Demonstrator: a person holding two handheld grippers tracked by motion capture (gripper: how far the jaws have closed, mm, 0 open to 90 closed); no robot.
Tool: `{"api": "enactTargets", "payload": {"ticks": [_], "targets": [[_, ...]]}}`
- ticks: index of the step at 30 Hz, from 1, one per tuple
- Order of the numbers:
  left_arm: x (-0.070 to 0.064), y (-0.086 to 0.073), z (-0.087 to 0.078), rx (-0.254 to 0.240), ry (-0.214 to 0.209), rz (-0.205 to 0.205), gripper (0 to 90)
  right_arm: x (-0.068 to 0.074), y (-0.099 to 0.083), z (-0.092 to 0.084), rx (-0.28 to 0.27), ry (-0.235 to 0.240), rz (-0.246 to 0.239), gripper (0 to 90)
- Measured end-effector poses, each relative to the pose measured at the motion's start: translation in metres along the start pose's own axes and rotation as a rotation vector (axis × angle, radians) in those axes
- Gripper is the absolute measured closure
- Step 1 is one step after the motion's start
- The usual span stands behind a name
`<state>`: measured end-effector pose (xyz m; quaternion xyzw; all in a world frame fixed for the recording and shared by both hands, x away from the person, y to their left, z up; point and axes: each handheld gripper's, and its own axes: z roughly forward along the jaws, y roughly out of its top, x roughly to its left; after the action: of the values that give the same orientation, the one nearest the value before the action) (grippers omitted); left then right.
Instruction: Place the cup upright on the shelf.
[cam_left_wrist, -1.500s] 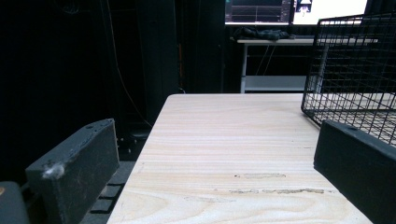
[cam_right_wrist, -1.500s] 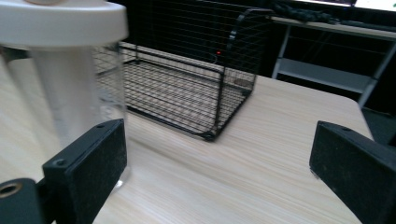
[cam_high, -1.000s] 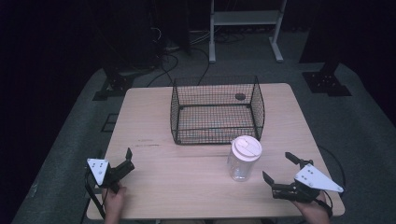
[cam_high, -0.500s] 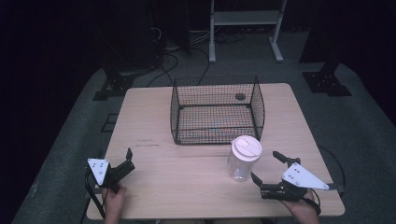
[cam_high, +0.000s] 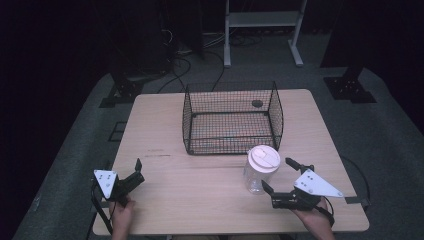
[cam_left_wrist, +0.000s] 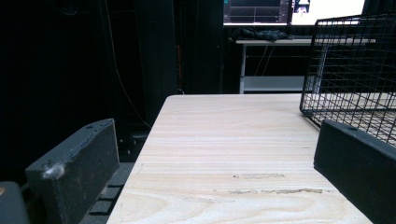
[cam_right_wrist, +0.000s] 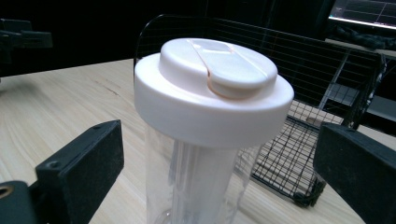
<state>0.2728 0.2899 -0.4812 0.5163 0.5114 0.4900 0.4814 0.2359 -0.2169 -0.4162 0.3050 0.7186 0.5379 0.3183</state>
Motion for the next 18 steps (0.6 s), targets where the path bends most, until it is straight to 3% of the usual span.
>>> {"api": "enactTargets", "payload": {"ticks": [18], "targets": [[0.0,0.0,0.0,-0.001,0.001,0.001,0.0,0.002,0.007,0.019,-0.012,-0.012,-0.005,1.3]]}}
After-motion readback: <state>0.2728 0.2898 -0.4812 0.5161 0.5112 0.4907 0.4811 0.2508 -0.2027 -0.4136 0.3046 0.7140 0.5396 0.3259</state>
